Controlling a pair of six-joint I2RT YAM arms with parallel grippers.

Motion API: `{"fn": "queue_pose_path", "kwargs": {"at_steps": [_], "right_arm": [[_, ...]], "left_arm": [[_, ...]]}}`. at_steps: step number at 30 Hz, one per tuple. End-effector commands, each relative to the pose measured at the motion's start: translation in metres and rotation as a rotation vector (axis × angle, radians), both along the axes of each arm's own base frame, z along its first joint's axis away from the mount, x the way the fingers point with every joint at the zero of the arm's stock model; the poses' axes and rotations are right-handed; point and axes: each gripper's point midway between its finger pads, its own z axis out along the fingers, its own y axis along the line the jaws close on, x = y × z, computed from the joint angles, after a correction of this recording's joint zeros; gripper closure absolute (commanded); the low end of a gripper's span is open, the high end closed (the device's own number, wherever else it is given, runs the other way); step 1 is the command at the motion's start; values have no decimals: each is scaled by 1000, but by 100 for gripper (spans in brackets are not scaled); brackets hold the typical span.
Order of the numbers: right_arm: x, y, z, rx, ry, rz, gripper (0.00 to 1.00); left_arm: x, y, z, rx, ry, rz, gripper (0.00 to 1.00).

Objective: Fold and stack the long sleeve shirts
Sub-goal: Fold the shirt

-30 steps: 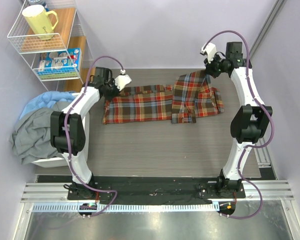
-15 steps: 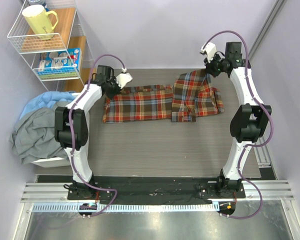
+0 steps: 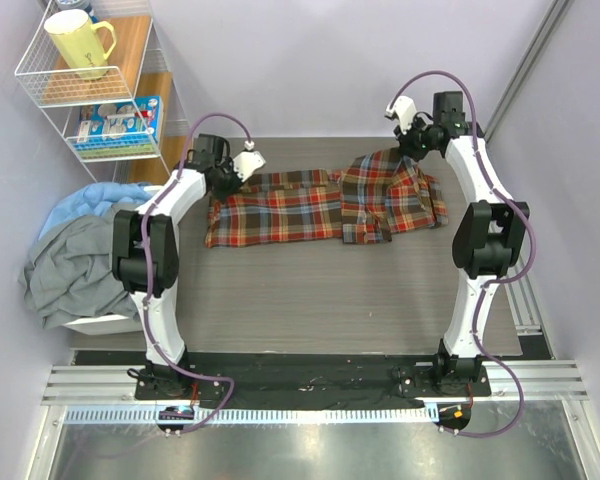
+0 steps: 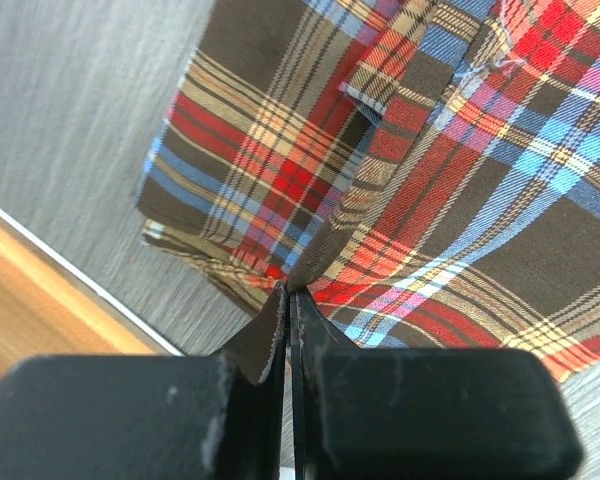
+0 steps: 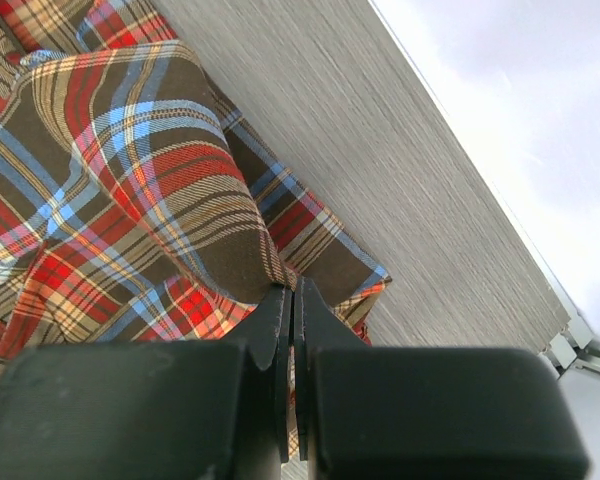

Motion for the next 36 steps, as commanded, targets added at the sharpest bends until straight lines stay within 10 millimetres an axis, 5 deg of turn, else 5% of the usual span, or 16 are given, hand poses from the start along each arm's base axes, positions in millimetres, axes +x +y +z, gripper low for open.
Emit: {"fn": "queue_pose_path", "kwargs": {"at_steps": [1,11,13,18,22,28,36], "right_arm": [[11,-5,16,-37,-72,-5,99],[5,-7,-6,-32,-8,-27,96],[0,-5,-11,-22,32,-24,87],[-7,-21,-5,24,152,-144,39],[-38,-56,1,108,284,-244,23],[-82,-66,-30,229,512,-363,28],[-94,-68,-76,258,671,-461,34]], "left_arm": [[14,0,3,12,-22,0,100],[23,0,-7,30,-10,4,100],[23,-2,-12,22,8,3,100],[21,-1,-8,-3,56,49,89],[-4,-6,3,-99,154,54,51],[-49,0,5,-176,339,108,27],[-88,13,-3,-251,504,234,27]]}}
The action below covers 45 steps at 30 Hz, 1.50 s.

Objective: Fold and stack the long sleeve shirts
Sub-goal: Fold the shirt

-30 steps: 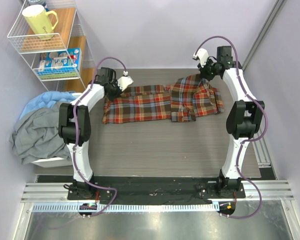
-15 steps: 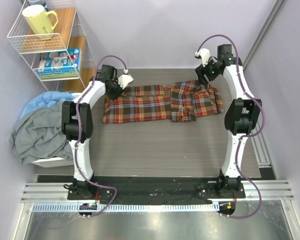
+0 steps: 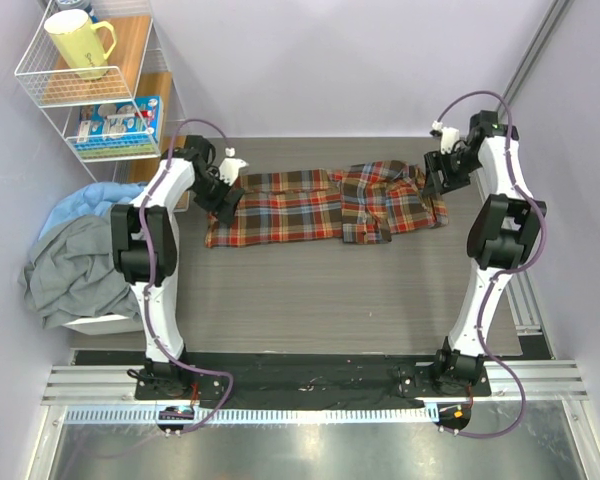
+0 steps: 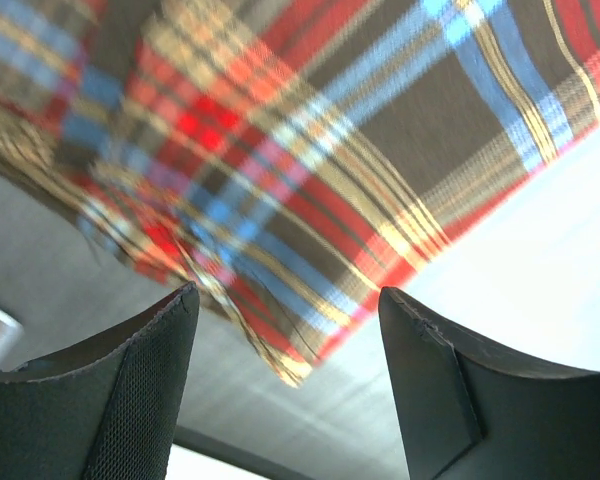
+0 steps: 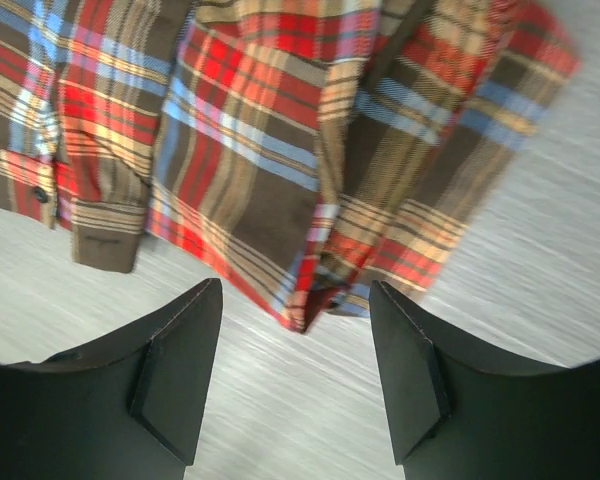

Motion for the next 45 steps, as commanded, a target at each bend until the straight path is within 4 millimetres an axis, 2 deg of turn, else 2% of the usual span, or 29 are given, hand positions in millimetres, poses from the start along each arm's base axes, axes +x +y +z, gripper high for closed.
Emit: {"fn": "queue_pose_path", "kwargs": {"at_steps": [1,6,11,18,22,23,25,33,38,41,45], "right_arm": [[-1,11,-6,31,50,-53,34],[14,4,-18,22,60,-135,34],[19,3,-34,28,99,-176,34],[12,12,-43,80,145,-177,37],[9,16,-45,103,159,-170,48],[9,17,-45,109,162,-168,54],[7,19,-47,116,173,-165,56],[2,19,-54,119,205,-171,51],[-4,19,-55,121,227,-164,54],[-4,18,-54,121,223,-161,59],[-4,13,-50,124,215,-162,69]], "left_arm": [[-26,2,24,-72,57,81,27],[-37,12,10,-56,130,138,27],[-34,20,4,-33,137,172,27],[-27,23,1,-70,173,236,27],[-20,20,1,-98,185,266,27],[-15,30,4,-112,180,302,27],[-15,28,2,-126,196,309,27],[-21,21,-5,-163,255,331,29],[-23,17,-9,-183,278,334,34],[-27,14,-10,-198,300,332,43],[-29,12,-9,-209,307,330,62]]}}
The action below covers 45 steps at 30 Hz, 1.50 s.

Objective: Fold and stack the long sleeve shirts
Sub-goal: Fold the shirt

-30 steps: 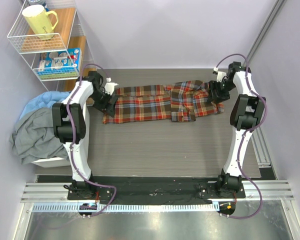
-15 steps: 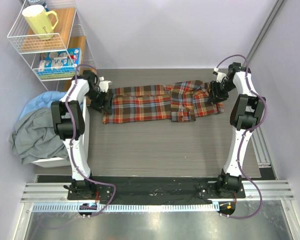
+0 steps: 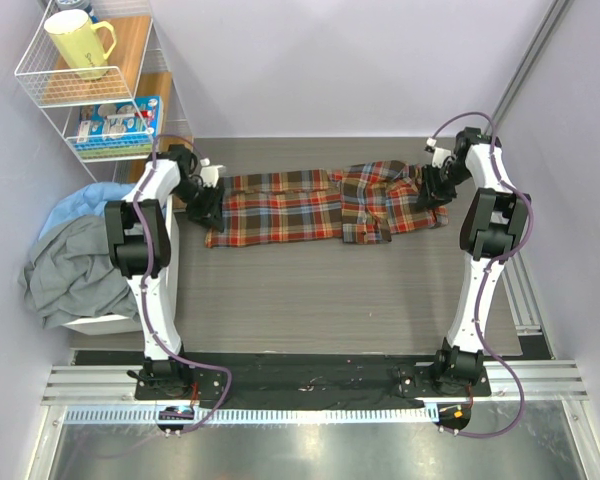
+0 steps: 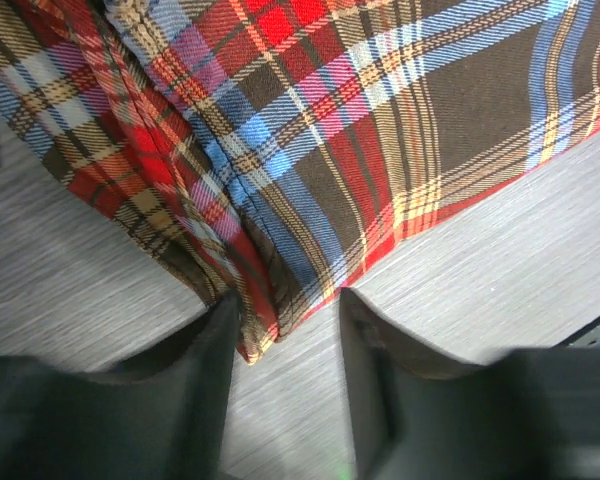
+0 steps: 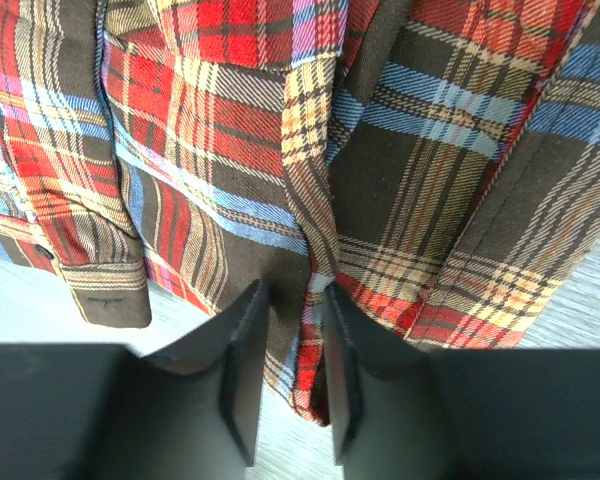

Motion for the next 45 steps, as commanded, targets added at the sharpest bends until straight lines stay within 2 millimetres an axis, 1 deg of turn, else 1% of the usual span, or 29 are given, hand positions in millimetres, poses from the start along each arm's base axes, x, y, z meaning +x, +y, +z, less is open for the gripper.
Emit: {"fn": "queue_pose_path", "kwargs": {"at_steps": [1,2,3,5,6,7,9,11,16,20,22,23,27,28,29,31,32,34,35,37,38,40,41,43,45], "right_arm": [[0,-2,15,18,-21,2,73],[0,-2,15,19,-21,2,76],[-1,-3,16,21,-22,5,78],[-4,-4,17,21,-16,11,85],[-5,-5,18,21,-14,12,87],[-6,-5,21,18,-17,18,91],[-9,-7,25,14,-15,27,94],[-14,-10,31,0,-14,30,98],[-28,-20,32,-39,5,61,99],[-49,-18,27,-31,61,92,99],[-56,-17,27,-28,69,108,99],[-60,-17,26,-27,78,112,99],[-66,-17,34,-37,63,127,99],[-65,-17,35,-41,57,129,98],[-64,-18,37,-44,52,126,97],[-61,-17,39,-41,44,122,85],[-61,-16,39,-34,46,114,74],[-60,-14,37,-20,58,103,69],[-61,-13,36,-14,68,100,63],[-66,-11,33,-6,93,95,60],[-67,-11,32,-5,97,95,59],[-70,-12,29,-6,111,87,58],[-69,-12,29,-8,108,84,56],[-68,-14,26,-17,114,71,55],[-65,-14,24,-22,112,56,55]], "left_arm": [[-1,-7,9,-46,4,4,65],[0,-6,9,-44,0,4,68],[-1,-7,11,-47,0,4,74],[-1,-7,12,-46,-4,0,80],[0,-7,14,-45,-9,-1,88],[-1,-5,15,-44,-8,1,92],[-1,-5,19,-50,-10,4,100],[-3,-3,23,-54,-9,8,100],[-9,2,28,-47,-11,-13,100],[-16,2,31,-42,-4,-38,100],[-23,4,31,-38,7,-62,100],[-25,4,34,-36,1,-68,100],[-36,5,40,-27,-24,-101,100],[-34,6,41,-23,-43,-101,100],[-37,5,40,-25,-39,-103,100],[-35,5,42,-32,-49,-99,99],[-34,4,42,-37,-48,-96,93],[-32,2,40,-42,-49,-90,84],[-30,1,39,-51,-48,-81,73],[-29,0,37,-58,-42,-76,64],[-26,0,36,-54,-40,-63,56],[-23,1,34,-48,-45,-57,49],[-20,4,31,-36,-54,-50,45],[-16,4,28,-27,-51,-35,42],[-14,4,25,-28,-45,-27,41]]}}
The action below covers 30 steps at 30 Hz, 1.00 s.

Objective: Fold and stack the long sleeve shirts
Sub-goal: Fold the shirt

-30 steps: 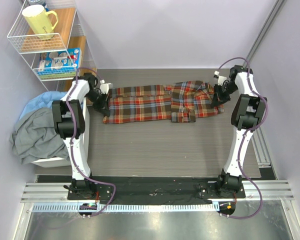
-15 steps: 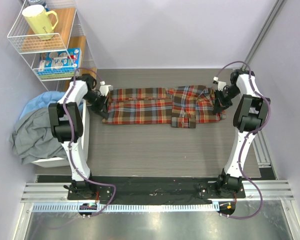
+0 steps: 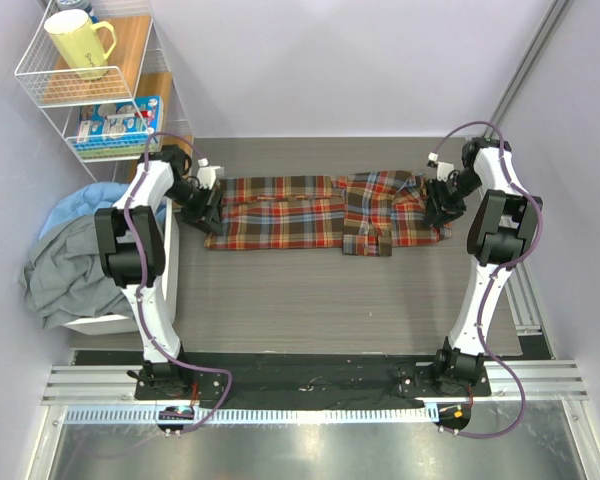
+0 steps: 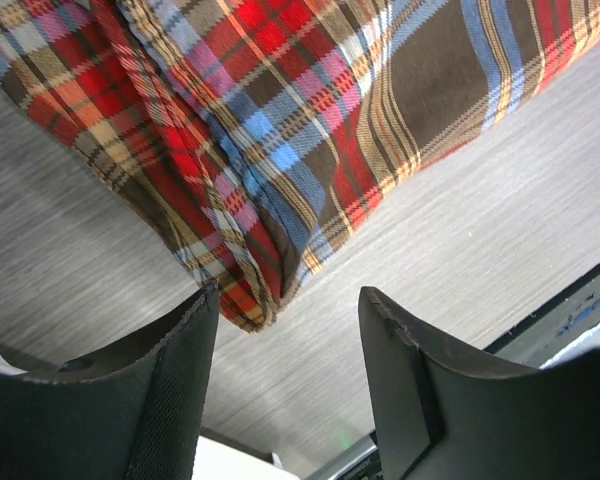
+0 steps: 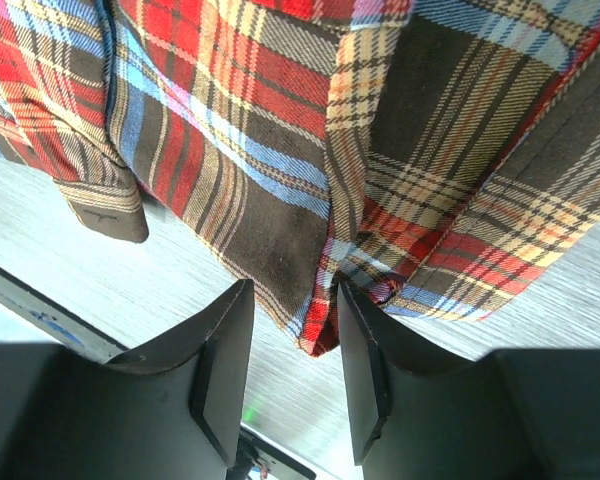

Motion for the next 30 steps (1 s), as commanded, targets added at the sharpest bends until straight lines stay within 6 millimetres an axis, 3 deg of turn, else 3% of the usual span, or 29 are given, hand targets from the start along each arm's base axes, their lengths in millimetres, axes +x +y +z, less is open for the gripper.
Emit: {"fn": "queue_pose_path", "kwargs": {"at_steps": [1,6,9,13,18,23,28,30], "right_arm": [[5,-3,14,-17,-29,-46,55],[8,1,11,8,-9,-68,60],[7,2,13,14,-6,-69,68],[1,2,12,17,20,-71,70],[-3,-5,4,-31,36,-63,61],[-7,-9,-4,-53,61,-61,73],[-17,-13,-6,-72,87,-28,95],[-20,-22,-7,-105,90,-20,98]], "left_arm": [[18,2,-3,-5,-22,40,41],[21,-2,-6,-31,1,44,41],[19,-4,-6,-37,7,42,45],[17,-6,-6,-49,13,37,51],[16,-6,-7,-51,17,40,58],[14,-7,-6,-54,20,35,77],[8,-4,-2,-42,27,26,99],[5,-2,-2,-25,29,22,100]]}}
